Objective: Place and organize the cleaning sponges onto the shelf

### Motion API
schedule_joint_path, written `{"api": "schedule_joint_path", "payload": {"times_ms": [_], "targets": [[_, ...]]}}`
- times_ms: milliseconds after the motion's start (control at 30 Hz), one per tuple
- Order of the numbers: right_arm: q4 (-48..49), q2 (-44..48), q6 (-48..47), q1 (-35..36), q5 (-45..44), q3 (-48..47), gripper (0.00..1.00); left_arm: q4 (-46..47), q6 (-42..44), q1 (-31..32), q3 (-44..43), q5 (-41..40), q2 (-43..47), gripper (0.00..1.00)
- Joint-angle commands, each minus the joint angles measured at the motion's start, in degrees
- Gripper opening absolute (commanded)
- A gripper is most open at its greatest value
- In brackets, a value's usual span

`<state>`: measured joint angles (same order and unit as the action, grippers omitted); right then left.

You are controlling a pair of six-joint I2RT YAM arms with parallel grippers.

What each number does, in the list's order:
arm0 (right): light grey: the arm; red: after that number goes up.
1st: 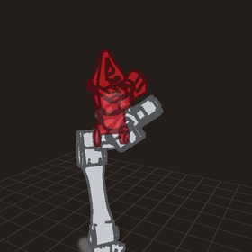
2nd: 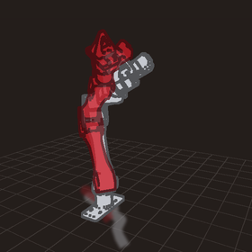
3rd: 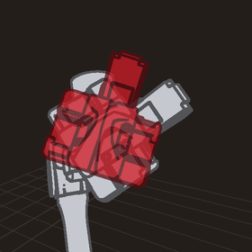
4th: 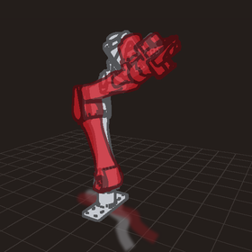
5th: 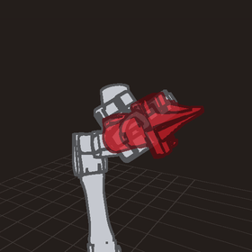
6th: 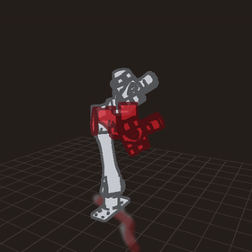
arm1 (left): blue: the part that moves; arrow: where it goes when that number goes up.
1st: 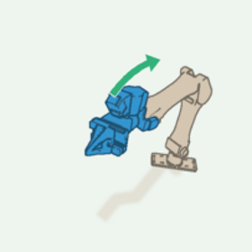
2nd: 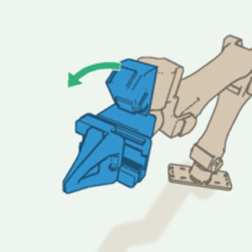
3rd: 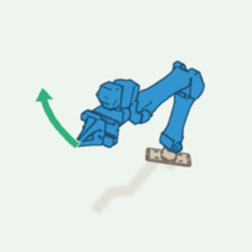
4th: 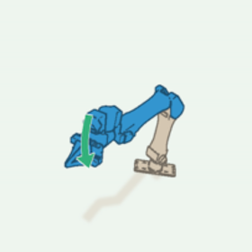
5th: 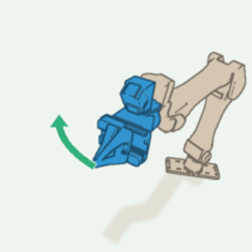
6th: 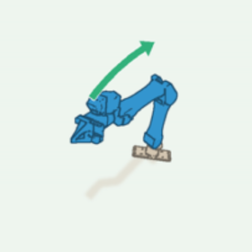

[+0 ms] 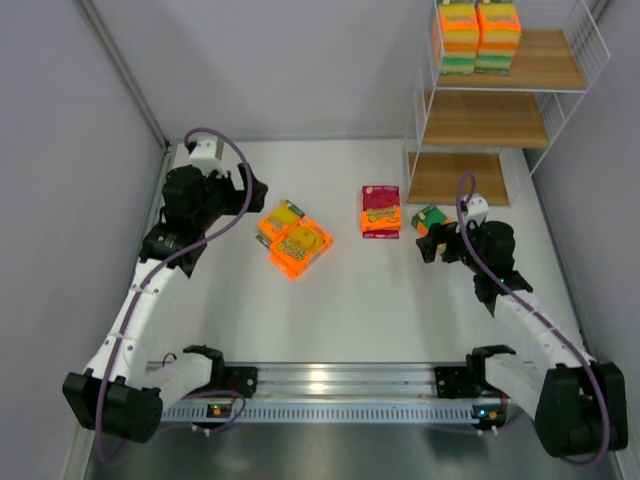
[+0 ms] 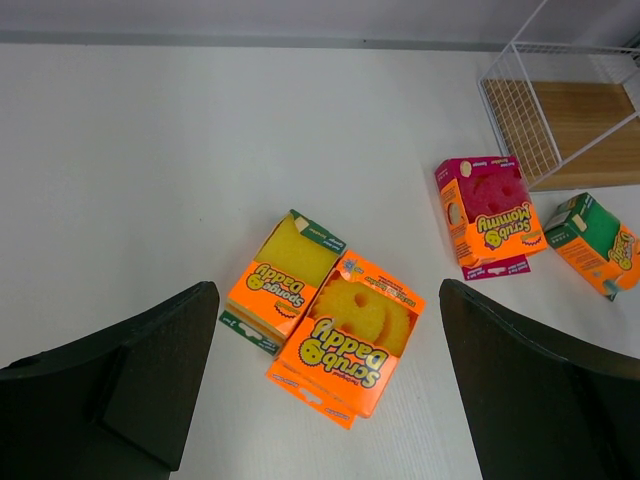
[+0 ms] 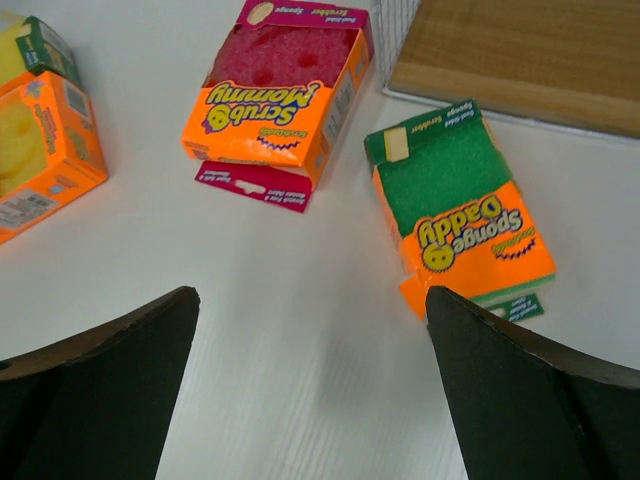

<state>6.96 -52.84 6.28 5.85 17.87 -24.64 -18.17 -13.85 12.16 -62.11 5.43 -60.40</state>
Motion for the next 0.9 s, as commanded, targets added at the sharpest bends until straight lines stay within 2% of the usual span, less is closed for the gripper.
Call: {"api": "schedule_joint_path", "payload": {"times_ms": [0, 67, 100, 200, 433, 867], "targets": [[11.06, -6.56, -11.69, 1.79, -2.48, -4.09, 1.00, 1.83, 0.22, 0.32, 0.49, 1.16, -0.07, 0.98], [9.22, -10.17, -15.14, 2.33, -4.68, -5.93, 0.99, 1.83, 0.66, 0.75, 0.67, 0.72, -0.42, 0.98], [9.30, -10.96, -18.82, 2.33, -4.77, -6.12, 1.00, 1.83, 0.84, 0.84, 0.76, 0.81, -0.59, 0.98], [9.56, -14.21, -22.09, 2.15, -3.37, -7.52, 0.99, 1.74, 1.10, 1.11, 0.76, 0.55, -1.12, 0.98], [12.64, -25.19, -21.40, 0.39, 0.58, -12.62, 1.00, 1.74, 1.89, 1.20, 1.11, -0.77, -1.39, 0.98], [10.27, -30.04, -19.56, -3.21, -0.73, -14.82, 0.99, 1.74, 2.60, 1.28, 1.37, -1.04, -2.26, 0.98]]}}
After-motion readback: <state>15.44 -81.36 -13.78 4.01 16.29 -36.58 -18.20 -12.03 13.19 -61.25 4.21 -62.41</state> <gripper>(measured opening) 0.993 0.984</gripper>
